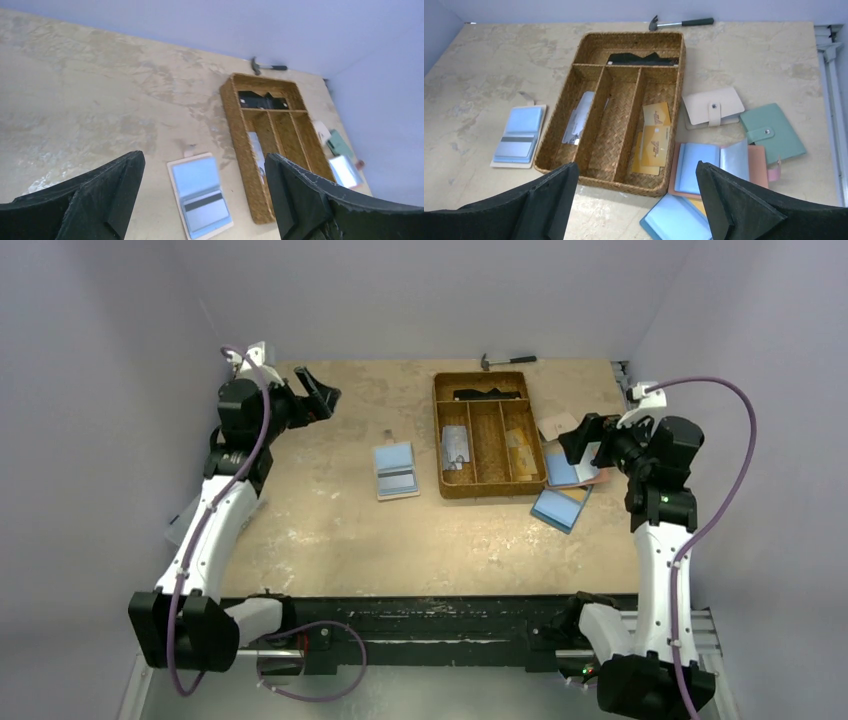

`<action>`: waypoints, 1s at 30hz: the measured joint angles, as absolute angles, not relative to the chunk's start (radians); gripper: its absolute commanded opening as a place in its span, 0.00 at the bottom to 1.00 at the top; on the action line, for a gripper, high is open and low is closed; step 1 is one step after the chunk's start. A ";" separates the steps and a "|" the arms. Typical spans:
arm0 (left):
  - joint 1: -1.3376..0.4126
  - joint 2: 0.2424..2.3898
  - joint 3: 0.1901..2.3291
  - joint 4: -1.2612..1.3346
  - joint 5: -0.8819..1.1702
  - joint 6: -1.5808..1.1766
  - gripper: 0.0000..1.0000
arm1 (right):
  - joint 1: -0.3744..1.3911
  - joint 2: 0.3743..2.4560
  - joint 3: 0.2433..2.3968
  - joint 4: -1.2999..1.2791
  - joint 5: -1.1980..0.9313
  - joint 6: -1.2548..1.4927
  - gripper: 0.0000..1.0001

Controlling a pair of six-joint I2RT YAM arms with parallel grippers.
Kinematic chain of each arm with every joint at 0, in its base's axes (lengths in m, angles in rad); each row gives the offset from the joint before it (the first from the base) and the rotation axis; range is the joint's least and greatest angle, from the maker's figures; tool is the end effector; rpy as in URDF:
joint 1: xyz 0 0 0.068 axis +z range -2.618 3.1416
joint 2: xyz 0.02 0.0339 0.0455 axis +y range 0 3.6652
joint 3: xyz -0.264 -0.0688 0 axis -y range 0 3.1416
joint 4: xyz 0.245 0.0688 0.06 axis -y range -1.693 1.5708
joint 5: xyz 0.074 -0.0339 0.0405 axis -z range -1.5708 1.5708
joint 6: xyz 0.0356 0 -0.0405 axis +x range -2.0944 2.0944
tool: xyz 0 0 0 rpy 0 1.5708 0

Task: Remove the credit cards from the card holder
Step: Pick up the card holder from the center of the board.

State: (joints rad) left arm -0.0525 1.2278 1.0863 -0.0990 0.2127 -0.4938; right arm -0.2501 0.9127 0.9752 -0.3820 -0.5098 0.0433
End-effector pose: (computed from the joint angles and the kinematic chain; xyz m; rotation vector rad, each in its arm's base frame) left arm 0.2871 -0.0226 0.3611 -0.2520 1.8268 -0.5777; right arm 0.1972 -0.0324 0.3645 -0.0733 1.8606 0.3378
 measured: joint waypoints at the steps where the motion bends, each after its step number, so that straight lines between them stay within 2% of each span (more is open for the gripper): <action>1: -0.052 1.197 1.071 -0.089 0.239 -0.488 0.99 | -0.250 0.915 0.982 -0.382 -0.507 0.043 0.99; 8: -0.069 1.143 0.943 -0.105 0.345 -0.451 0.99 | -0.250 0.944 1.033 -0.384 -0.468 0.033 0.99; 19: -0.214 1.098 0.889 -0.203 0.259 -0.321 0.99 | -0.250 1.103 1.084 -0.439 -0.437 -0.157 0.99; 30: -0.215 1.123 0.883 -0.224 0.223 -0.295 0.98 | -0.266 1.545 1.291 -0.529 -0.386 -0.362 0.99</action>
State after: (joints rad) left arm -0.2146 1.1233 0.8833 -0.2241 0.2234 -0.2947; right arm -0.2657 1.5452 1.2907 -0.5293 -0.3859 -0.3622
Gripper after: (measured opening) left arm 0.987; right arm 0.987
